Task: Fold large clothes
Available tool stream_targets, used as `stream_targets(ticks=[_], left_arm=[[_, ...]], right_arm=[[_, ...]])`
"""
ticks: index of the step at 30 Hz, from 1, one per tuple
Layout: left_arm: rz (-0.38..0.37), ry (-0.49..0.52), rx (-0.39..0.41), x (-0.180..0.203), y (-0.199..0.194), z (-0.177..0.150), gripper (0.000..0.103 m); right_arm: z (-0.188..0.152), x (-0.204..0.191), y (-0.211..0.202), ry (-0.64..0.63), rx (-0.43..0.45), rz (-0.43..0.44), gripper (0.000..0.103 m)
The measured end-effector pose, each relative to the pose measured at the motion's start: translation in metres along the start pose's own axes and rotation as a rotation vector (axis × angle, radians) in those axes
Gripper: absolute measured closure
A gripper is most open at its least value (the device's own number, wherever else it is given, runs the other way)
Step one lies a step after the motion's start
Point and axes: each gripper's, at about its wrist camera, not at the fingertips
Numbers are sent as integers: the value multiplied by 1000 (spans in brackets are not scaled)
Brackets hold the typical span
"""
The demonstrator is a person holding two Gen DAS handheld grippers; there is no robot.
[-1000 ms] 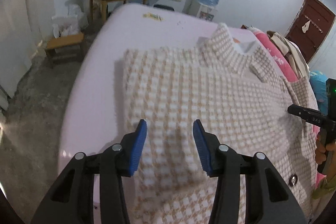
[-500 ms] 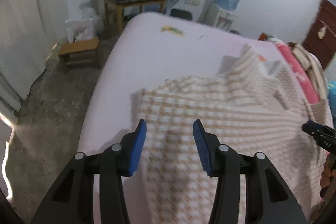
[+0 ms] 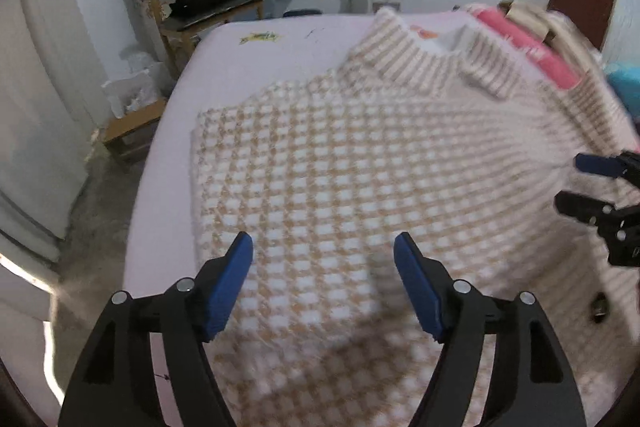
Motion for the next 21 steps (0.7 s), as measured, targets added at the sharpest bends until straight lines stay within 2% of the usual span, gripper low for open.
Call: stream_targets(ticks=[2, 4, 5, 7, 12, 17, 21], left_arm=[[11, 3, -12, 0, 2, -2, 25], [31, 13, -41, 3, 10, -9, 23], [48, 32, -26, 6, 11, -11, 22], [76, 48, -22, 12, 12, -12, 21], [79, 43, -15, 11, 13, -13, 17], [89, 49, -5, 11, 14, -14, 15], [96, 49, -5, 14, 15, -15, 14]], right_arm=[[-8, 1, 2, 13, -12, -6, 27], [-19, 3, 17, 31, -61, -3, 26], [-21, 7, 16, 61, -42, 16, 26], [-16, 8, 7, 76, -57, 0, 26], [-18, 14, -26, 127, 11, -53, 24], [-28, 23, -21, 150, -11, -77, 23], [-29, 17, -20, 126, 24, -73, 23]])
Point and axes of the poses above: each gripper's, at about its wrist camera, not at the fingertips, and y roughly the way its jaws point, x to its right, z to its top, and after that the axes turned 3 degrees about -z, right-handed
